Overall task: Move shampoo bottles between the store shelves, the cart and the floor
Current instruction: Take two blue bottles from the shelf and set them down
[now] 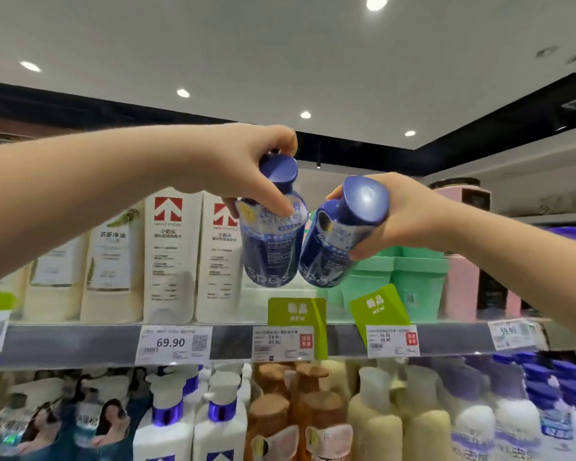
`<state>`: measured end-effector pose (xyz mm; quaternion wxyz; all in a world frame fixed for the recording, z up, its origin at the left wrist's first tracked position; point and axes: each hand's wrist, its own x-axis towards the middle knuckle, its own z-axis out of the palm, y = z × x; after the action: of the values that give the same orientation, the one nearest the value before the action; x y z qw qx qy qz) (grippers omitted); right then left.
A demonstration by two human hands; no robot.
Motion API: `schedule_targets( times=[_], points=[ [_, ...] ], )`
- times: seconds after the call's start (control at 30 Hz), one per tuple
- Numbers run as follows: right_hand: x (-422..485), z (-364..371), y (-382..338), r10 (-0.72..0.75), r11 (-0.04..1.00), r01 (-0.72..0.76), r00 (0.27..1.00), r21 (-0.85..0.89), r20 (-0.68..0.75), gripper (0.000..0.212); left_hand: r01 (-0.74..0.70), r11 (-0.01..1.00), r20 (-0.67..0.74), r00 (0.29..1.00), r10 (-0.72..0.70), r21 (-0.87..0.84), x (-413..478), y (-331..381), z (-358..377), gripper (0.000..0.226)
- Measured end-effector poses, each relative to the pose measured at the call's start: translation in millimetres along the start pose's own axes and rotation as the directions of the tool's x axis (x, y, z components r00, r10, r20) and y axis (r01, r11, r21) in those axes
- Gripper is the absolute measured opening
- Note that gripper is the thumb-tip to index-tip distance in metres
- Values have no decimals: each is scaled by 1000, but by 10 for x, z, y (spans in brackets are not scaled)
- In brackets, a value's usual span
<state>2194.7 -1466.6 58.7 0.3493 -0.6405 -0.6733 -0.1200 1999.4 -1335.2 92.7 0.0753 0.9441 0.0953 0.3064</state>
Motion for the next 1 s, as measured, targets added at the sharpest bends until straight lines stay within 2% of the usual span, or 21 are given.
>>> schedule_targets(
  times=[0.13, 0.4, 0.5, 0.63, 0.7, 0.77, 0.9, 1.0],
  points=[
    [52, 54, 177, 13, 998, -15, 999, 57, 37, 56, 40, 994, 32, 999, -44, 101, 156, -33, 217, 48],
    [124, 142, 457, 101, 982, -113, 991, 150, 89, 33, 171, 982, 114, 977, -179, 76, 331, -189, 433, 47],
    [181, 139, 502, 136, 969, -154, 985, 194, 105, 42, 205, 978, 139, 968, -210, 49, 400, -226, 435, 42],
    [254, 137, 533, 153, 954, -180, 980, 239, 126, 69, 219, 975, 139, 965, -223, 42, 473, -240, 426, 40],
    [276, 144, 519, 146, 955, -171, 982, 242, 119, 69, 137, 958, 64, 985, -158, 254, 518, -227, 397, 42],
    [297, 150, 492, 130, 965, -153, 984, 212, 119, 71, 69, 874, -3, 997, -77, 481, 580, -193, 379, 51],
    [357, 143, 473, 111, 977, -136, 981, 162, 157, 72, 57, 788, -22, 998, -55, 612, 699, -250, 386, 64],
    [400, 115, 431, 98, 995, -98, 993, -1, 71, 72, 62, 732, -61, 998, -29, 679, 747, -325, 389, 69]
  ],
)
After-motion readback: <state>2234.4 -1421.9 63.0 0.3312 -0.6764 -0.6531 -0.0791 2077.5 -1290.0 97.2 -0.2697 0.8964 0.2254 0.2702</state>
